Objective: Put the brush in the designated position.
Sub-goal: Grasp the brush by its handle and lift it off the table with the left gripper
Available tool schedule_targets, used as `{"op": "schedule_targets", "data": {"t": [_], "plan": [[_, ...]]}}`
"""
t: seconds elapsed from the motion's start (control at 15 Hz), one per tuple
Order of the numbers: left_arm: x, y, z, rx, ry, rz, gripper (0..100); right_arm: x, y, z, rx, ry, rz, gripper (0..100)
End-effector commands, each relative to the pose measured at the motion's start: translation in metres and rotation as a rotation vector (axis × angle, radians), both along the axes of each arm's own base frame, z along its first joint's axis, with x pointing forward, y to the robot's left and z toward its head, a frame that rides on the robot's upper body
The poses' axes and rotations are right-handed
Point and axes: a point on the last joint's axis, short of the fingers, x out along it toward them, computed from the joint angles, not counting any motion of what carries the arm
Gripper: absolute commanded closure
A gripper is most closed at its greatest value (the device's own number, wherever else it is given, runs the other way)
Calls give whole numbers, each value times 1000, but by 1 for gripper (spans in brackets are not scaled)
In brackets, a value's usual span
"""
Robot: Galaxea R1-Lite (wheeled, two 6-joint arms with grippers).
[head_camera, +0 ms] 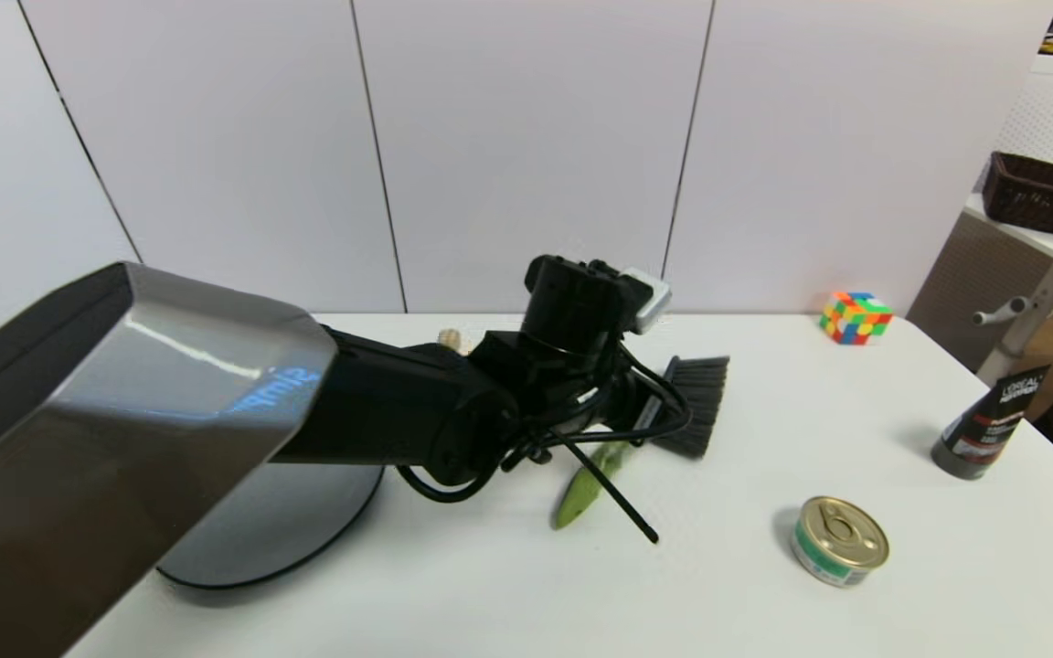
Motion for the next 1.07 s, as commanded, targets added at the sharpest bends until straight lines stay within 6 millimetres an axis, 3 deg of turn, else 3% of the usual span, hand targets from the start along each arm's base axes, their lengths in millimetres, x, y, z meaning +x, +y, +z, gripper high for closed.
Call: {"op": "schedule_targets", "data": {"t": [0.07, 0.47, 1.07], "plan": [[2, -23, -33, 15, 47, -15, 0, 0, 0, 0, 0, 3, 1, 0], [4, -35, -50, 21, 51, -26, 0, 0, 0, 0, 0, 3, 1, 0], [5, -36, -59, 41, 67, -26, 0, 0, 0, 0, 0, 3, 1, 0]]}}
